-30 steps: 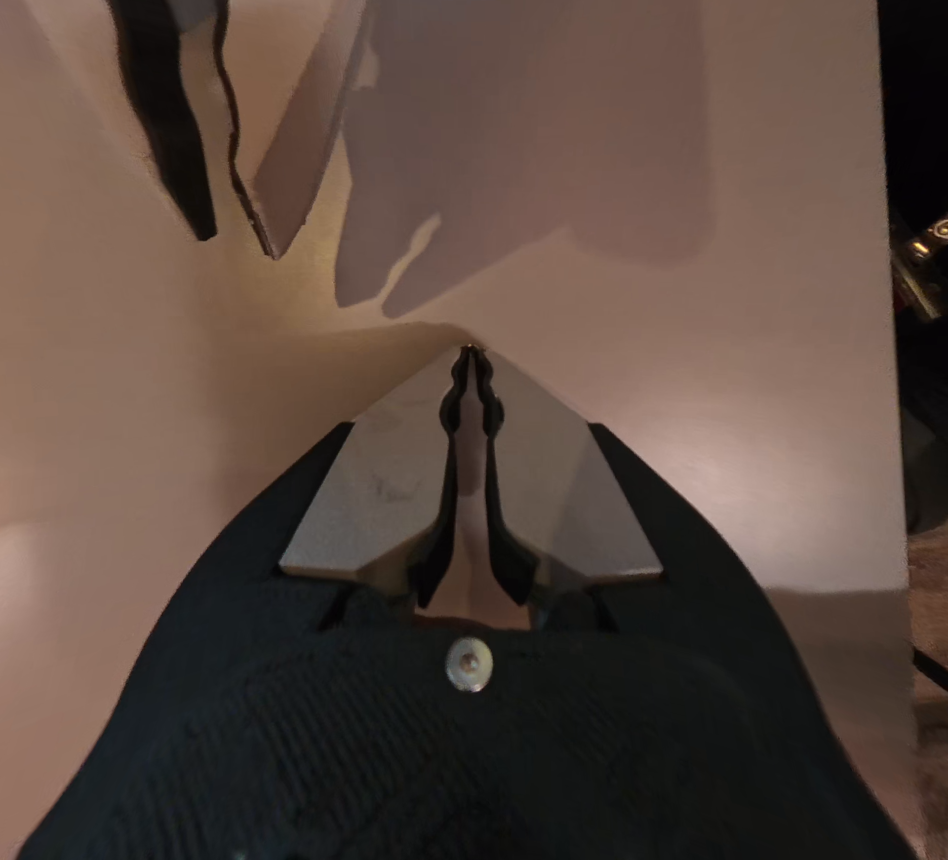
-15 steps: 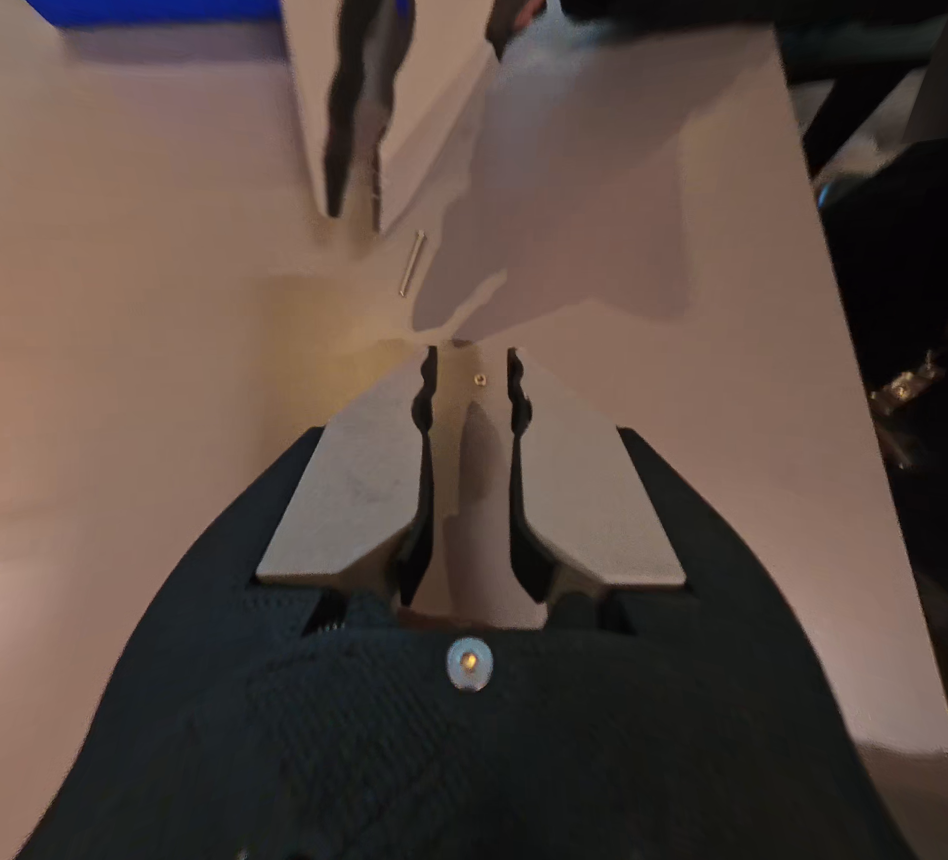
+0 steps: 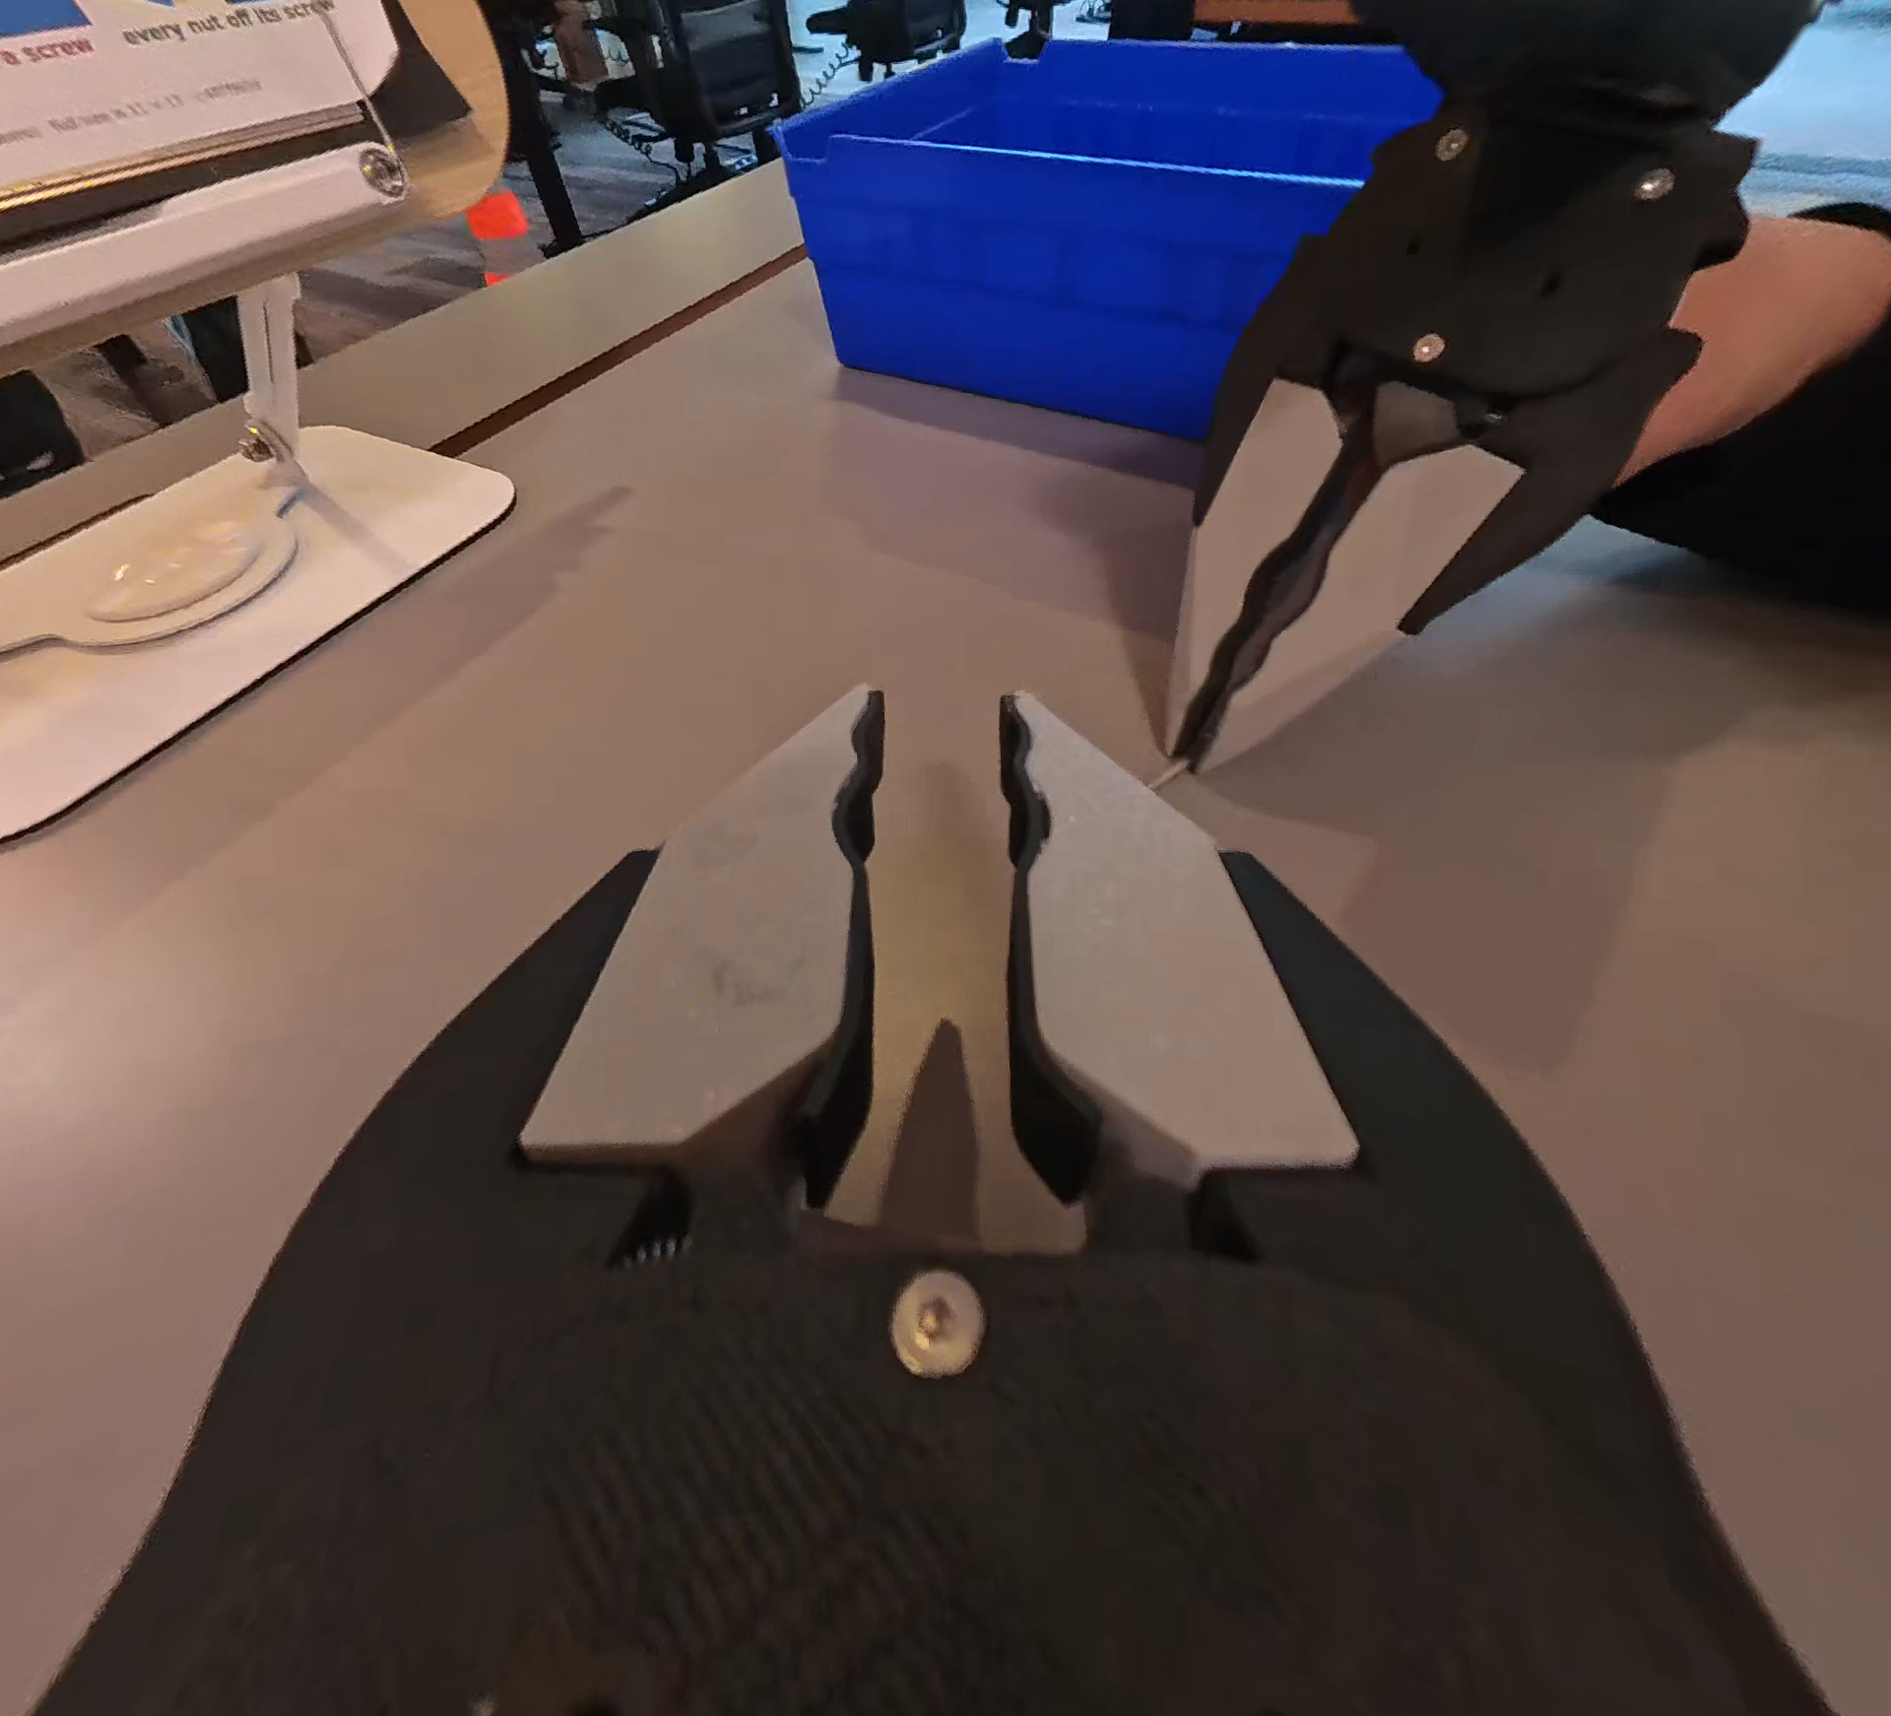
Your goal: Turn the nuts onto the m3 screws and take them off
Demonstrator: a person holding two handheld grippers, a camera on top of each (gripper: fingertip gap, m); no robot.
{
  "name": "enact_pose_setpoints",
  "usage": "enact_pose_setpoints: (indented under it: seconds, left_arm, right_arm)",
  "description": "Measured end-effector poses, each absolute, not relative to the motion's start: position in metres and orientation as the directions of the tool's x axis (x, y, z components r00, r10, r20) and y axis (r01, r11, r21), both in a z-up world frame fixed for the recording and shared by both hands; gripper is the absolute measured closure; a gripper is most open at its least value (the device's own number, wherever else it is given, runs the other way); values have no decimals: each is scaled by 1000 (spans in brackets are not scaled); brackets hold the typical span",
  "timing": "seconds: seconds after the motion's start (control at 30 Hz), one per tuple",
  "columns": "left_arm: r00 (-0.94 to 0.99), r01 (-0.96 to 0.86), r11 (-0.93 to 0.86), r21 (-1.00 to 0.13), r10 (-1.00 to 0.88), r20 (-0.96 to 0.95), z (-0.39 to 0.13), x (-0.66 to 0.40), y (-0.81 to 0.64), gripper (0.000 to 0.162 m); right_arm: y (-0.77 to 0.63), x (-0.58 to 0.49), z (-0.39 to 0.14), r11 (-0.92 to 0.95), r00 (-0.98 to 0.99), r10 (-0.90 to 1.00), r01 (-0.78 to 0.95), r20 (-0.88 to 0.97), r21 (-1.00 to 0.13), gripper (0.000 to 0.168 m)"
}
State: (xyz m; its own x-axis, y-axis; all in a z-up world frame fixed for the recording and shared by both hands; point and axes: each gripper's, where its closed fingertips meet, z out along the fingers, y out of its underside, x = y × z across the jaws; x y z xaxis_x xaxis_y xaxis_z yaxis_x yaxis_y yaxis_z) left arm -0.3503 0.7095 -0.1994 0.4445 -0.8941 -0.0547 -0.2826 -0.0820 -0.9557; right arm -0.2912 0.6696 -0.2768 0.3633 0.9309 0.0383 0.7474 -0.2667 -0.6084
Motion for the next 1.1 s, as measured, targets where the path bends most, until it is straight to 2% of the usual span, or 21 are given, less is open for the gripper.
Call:
enact_pose_setpoints:
  seconds: [0.27,0.47,0.57,0.63,0.73,1.0,1.1]
  left_arm:
    - [439,-245,-197,-949,-895,73,-208,-352,711,142]
    - [375,-137,-224,-965,-913,159,-192,-349,703,147]
    - [285,-53,-221,-974,-938,198,-179,-343,690,159]
    - [237,-9,-198,-980,-953,191,-169,-340,681,161]
    - [194,12,-183,-983,-964,182,-162,-337,672,148]
    - [118,83,-153,-985,-980,162,-148,-332,656,157]
    - [90,81,-169,-982,-980,176,-147,-331,651,154]
  right_arm:
    - [677,-298,-270,-280,387,922,683,9,-675,168]
    - [679,-310,-209,-286,380,916,397,-127,-872,168]
    - [674,-315,-185,-291,326,924,264,-199,-920,168]
    - [670,-317,-173,-275,288,934,208,-210,-939,168]
    - [663,-320,-162,-247,244,948,160,-205,-956,168]
    - [652,-329,-154,-208,197,964,136,-179,-969,168]
    - [651,-330,-154,-211,192,964,129,-185,-969,168]
